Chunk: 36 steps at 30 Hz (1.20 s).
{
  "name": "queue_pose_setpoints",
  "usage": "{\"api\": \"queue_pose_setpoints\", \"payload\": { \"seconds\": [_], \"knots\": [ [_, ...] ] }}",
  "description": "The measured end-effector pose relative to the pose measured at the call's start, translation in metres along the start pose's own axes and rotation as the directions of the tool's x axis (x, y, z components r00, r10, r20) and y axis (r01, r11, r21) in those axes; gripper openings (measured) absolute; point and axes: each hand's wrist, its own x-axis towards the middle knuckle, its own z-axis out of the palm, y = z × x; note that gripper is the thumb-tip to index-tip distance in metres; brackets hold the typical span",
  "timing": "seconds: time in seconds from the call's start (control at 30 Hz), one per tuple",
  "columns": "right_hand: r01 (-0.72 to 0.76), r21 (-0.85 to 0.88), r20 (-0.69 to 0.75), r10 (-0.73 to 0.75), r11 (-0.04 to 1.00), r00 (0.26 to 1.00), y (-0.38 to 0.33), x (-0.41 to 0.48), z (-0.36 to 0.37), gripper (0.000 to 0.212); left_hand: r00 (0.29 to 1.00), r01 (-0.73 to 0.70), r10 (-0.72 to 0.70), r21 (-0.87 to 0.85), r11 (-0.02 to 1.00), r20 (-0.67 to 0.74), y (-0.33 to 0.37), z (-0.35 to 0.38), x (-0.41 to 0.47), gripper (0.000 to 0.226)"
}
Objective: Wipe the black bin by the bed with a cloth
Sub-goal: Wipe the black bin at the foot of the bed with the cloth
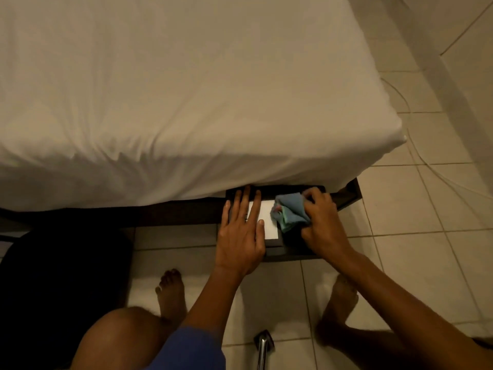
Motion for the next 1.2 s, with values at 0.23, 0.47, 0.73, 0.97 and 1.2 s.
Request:
{"api": "queue_pose_setpoints", "payload": {
  "seconds": [0.23,0.47,0.73,0.97,1.2],
  "knots": [
    [0.141,0.036,0.066,-0.143,0.989,0.987,0.009,-0.034,-0.005,0.039,1.000,0.011,-0.011,0.013,1.000,0.008,0.001,-0.001,0.001,0.064],
    [-0.055,0.016,-0.031,0.055,0.998,0.998,-0.012,-0.030,0.004,0.035,1.000,0.004,-0.004,0.010,1.000,-0.014,0.000,-0.001,0.002,0.063],
    [-0.092,0.019,-0.013,0.092,0.996,0.996,-0.011,-0.016,-0.005,0.034,1.000,-0.003,0.003,0.027,1.000,0.005,0.001,-0.002,0.002,0.064],
    [-0.146,0.145,-0.046,0.154,0.979,0.987,-0.025,-0.074,0.004,0.042,1.000,0.007,-0.007,0.037,0.999,0.010,-0.001,0.000,0.001,0.065],
    [-0.240,0.081,-0.084,0.246,0.967,0.966,0.004,-0.021,-0.007,0.038,1.000,0.008,-0.008,0.025,1.000,-0.005,0.000,0.000,0.000,0.066]
  ]
}}
